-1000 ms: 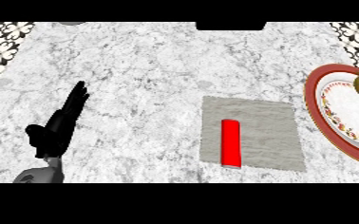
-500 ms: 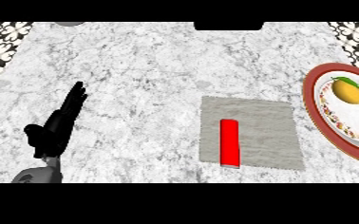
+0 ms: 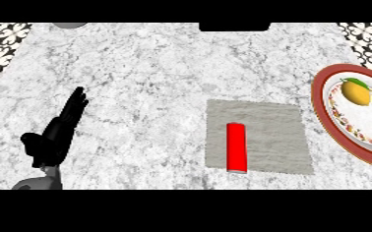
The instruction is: Pick the lemon from the placemat and place it in the plate
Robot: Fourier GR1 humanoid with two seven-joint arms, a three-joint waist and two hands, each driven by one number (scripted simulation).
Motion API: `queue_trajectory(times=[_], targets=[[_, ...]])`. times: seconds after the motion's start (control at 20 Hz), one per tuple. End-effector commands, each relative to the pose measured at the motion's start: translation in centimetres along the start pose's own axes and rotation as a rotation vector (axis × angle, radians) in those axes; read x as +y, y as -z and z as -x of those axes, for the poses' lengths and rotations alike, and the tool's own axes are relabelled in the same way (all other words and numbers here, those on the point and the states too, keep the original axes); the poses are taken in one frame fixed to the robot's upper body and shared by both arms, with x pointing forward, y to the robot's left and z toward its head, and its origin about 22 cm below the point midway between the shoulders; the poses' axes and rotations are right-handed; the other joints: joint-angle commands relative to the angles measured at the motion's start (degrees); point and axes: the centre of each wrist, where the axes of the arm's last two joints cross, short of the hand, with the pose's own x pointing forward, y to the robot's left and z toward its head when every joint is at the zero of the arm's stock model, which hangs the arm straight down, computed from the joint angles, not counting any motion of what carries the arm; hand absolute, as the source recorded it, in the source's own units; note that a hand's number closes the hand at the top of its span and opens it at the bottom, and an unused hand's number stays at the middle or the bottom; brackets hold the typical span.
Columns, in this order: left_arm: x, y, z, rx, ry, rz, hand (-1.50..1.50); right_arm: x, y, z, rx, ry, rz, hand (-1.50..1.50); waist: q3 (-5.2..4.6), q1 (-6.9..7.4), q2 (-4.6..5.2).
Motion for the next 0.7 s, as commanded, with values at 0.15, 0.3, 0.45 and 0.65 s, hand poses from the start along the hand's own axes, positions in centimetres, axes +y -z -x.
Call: queue_trajectory(times=[0.15,0.3,0.45,0.65], targets=[[0.5,0.8,-1.2,0.005,-0.005,0.007,0.0,-10.3,-2.3,3.1,-0.053,0.049,-0.038,-1.5,0.03,0.3,0.1],[-0.8,0.6,1.7,0.005,0.0,0.019,0.0,-12.2,-4.0,5.3,-0.078,0.04,-0.068,-1.5,0.07,0.26,0.27],[0.7,2.5,0.0,0.005,-0.003,-0.007,0.0,-13.4,-4.6,6.0,-0.087,0.013,-0.081,-1.5,0.06,0.32,0.24],[-0.7,1.0,0.9,-0.011,0.002,0.007,0.0,-15.7,-5.0,5.8,-0.066,-0.03,-0.111,-1.5,0.18,0.71,0.25]])
